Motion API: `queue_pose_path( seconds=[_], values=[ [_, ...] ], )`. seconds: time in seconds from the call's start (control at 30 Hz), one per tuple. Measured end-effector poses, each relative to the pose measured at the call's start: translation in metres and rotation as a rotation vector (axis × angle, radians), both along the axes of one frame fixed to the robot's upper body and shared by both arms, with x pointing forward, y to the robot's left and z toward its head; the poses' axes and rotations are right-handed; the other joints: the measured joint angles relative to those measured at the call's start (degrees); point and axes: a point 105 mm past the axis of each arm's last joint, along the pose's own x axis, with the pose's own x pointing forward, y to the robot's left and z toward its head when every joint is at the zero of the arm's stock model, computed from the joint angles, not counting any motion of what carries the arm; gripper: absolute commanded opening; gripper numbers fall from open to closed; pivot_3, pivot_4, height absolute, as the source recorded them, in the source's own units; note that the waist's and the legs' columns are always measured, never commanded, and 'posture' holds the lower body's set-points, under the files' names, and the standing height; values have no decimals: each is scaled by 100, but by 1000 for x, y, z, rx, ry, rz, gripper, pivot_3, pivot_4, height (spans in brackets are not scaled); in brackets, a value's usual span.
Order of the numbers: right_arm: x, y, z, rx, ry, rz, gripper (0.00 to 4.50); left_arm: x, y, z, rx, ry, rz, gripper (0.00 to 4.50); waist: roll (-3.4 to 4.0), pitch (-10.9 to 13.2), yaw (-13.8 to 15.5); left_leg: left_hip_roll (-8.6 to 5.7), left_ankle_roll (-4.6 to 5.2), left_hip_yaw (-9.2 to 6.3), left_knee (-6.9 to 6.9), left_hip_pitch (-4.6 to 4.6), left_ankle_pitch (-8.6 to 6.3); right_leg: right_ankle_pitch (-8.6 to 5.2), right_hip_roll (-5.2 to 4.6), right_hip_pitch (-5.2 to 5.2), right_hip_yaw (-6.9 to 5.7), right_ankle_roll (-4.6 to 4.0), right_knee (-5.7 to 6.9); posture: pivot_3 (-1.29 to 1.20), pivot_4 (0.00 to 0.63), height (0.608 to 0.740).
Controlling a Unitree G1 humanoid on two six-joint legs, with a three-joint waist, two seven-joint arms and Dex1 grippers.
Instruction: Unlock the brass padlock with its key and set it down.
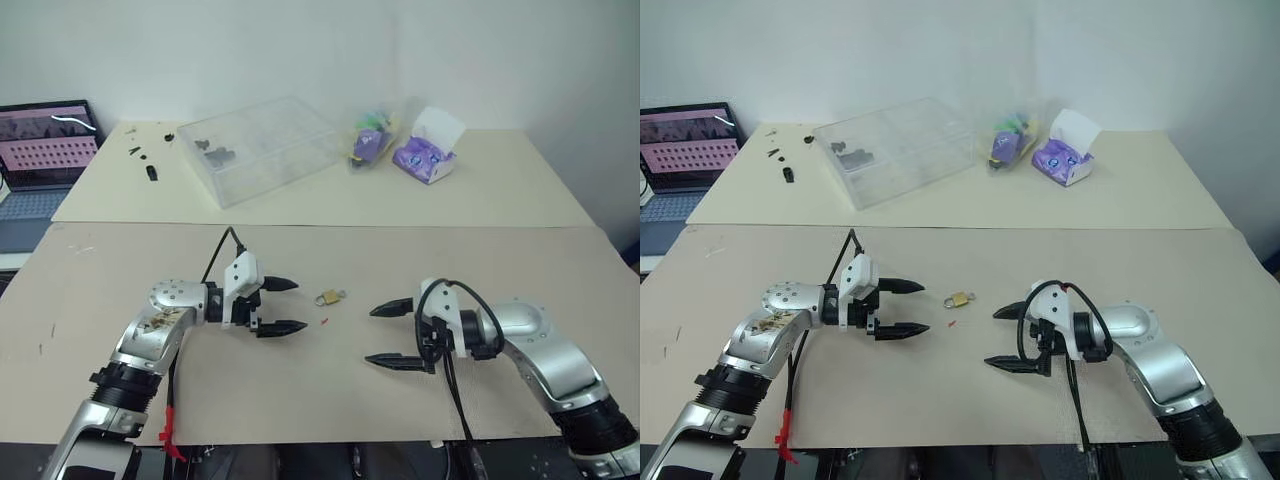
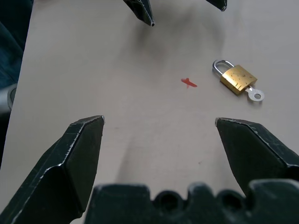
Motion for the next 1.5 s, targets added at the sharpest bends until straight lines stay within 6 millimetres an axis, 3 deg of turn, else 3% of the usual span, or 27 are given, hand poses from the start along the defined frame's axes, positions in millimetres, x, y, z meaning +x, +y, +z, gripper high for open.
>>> queue_pose_path(
  seconds=[0.2,0.73,1.0,1.5],
  values=[
    [1,-7,-2,-9,0,-21,4493,3,1,-6,9,-26,19,4465,0,0,79,-1,0,1,7,1,0,5,-3,3,-1,0,2,0,150,740],
    [3,-16,8,10,-46,-91,4493,30,-64,-34,-1,-37,-62,4465,0,0,111,-4,8,-2,52,-18,-5,16,-2,8,-1,18,3,0,150,740],
    [2,-14,23,45,-85,-111,4493,47,-77,-37,-9,-70,-22,4465,5,-5,216,-9,8,-4,66,-7,-4,9,-7,26,-1,53,1,0,150,740],
    [0,-15,20,48,-63,-130,4493,53,-87,-40,-42,-43,9,4465,12,-11,246,-22,30,-2,70,-6,12,18,-18,37,4,36,-2,0,150,740]
  ],
)
